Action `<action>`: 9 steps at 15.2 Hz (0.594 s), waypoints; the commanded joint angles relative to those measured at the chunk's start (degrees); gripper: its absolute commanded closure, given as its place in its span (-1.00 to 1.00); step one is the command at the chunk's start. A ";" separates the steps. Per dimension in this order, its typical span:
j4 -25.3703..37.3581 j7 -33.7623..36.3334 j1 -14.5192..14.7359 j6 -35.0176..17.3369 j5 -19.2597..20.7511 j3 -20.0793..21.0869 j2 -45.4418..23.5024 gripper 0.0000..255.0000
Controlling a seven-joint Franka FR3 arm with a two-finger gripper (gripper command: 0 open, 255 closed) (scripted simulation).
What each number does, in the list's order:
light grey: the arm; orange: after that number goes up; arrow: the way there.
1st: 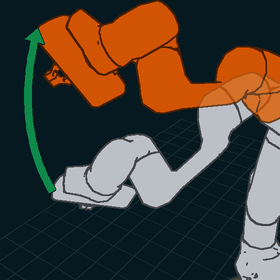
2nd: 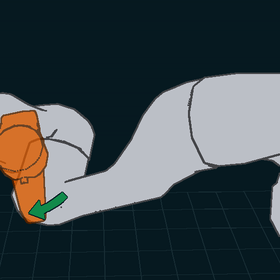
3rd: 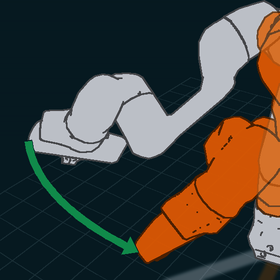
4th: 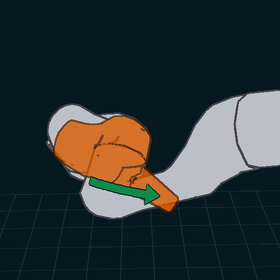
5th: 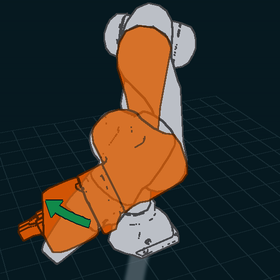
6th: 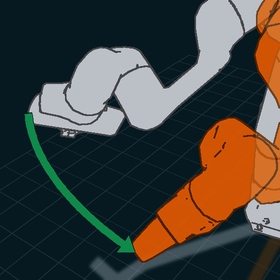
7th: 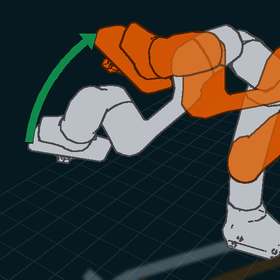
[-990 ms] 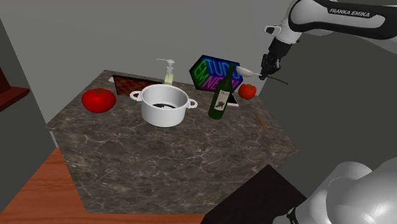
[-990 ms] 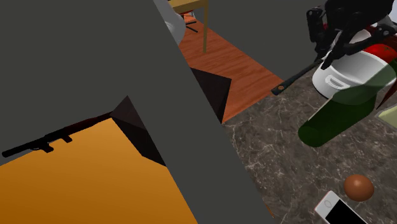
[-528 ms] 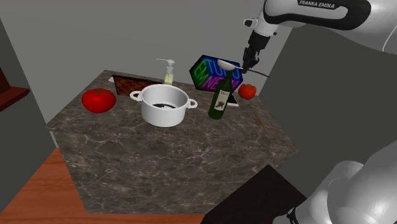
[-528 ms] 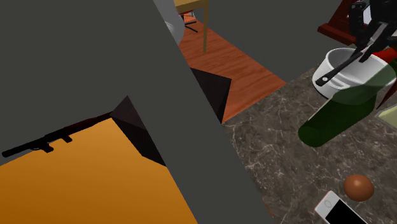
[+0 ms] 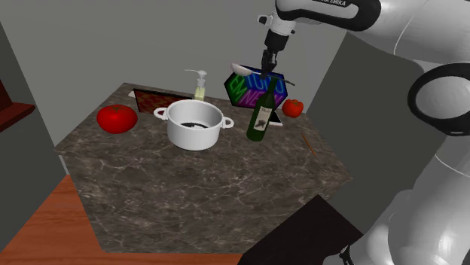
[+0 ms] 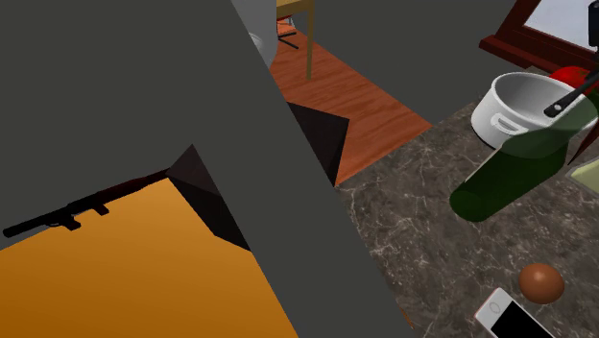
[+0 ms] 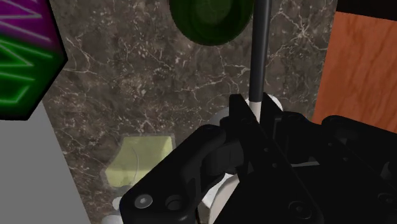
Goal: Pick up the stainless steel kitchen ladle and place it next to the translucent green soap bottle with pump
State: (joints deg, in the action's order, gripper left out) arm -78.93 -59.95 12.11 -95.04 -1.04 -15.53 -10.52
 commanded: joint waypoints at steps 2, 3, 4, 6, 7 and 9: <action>11.48 1.15 -0.14 3.68 -1.80 0.61 -8.03 1.00; 15.81 1.61 -0.28 5.15 -2.39 0.85 -10.95 1.00; 22.53 2.26 -0.64 7.56 -3.23 1.18 -15.33 1.00; 19.11 2.34 -0.28 5.29 -2.92 1.23 -14.17 1.00; 17.53 2.38 -0.11 4.21 -2.80 1.22 -13.67 1.00; 14.60 2.45 0.20 2.14 -2.59 1.21 -12.80 1.00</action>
State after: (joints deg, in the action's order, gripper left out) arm -62.35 -57.53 12.11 -91.50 -3.78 -14.30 -23.97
